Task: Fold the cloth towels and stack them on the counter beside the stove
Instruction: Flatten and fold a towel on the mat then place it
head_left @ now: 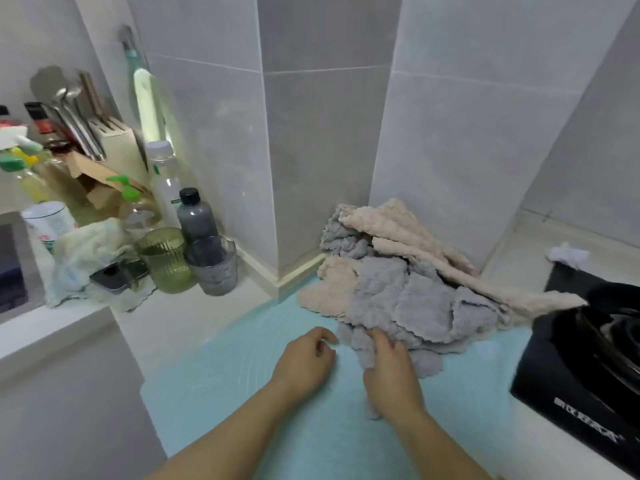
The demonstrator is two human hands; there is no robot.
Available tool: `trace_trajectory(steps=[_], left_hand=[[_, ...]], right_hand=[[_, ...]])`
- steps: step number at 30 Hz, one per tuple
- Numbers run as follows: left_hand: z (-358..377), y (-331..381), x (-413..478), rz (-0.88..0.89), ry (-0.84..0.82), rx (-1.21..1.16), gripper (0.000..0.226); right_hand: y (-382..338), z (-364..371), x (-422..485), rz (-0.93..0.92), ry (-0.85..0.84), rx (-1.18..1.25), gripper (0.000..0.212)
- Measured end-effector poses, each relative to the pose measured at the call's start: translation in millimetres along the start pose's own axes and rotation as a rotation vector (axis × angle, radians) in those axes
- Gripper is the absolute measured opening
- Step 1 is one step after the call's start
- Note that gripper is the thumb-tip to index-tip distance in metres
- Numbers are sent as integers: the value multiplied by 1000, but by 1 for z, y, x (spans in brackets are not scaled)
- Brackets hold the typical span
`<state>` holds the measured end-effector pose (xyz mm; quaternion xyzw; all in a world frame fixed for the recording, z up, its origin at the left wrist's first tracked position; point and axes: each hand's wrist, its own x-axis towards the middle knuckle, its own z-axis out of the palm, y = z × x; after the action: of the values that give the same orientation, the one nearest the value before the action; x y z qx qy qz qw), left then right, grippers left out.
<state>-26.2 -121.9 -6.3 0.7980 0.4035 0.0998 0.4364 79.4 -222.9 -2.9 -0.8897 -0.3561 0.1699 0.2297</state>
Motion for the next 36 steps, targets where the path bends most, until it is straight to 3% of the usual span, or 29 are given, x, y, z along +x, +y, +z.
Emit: trace_trajectory(steps=[8, 12, 15, 19, 21, 23, 25, 27, 31, 36], left_hand=[[-55, -18, 54, 304, -297, 137, 21], [-72, -9, 58, 361, -392, -12, 25], [-80, -1, 55, 505, -446, 1, 35], [-86, 10, 48, 716, -375, 130, 79], [-89, 14, 44, 754, -323, 120, 84], [-90, 11, 43, 788, -321, 62, 69], [-86, 0, 44, 822, -347, -26, 40], [-84, -17, 46, 784, -393, -122, 26], [-85, -51, 50, 738, -407, -235, 20], [-96, -95, 37, 840, -201, -203, 25]], right_hand=[[-51, 1, -11, 352, 442, 354, 43], [-83, -16, -29, 354, 653, 527, 31], [-108, -28, -39, 298, 758, 776, 29], [-134, -40, -53, 181, 773, 1175, 24], [-140, -37, -60, 131, 736, 1380, 22], [-138, -30, -65, 123, 734, 1498, 21], [-133, -16, -69, 161, 773, 1485, 21], [-124, 4, -72, 218, 842, 1356, 26], [-108, 59, -77, 345, 860, 1062, 21], [-113, 117, -86, 382, 927, 972, 18]])
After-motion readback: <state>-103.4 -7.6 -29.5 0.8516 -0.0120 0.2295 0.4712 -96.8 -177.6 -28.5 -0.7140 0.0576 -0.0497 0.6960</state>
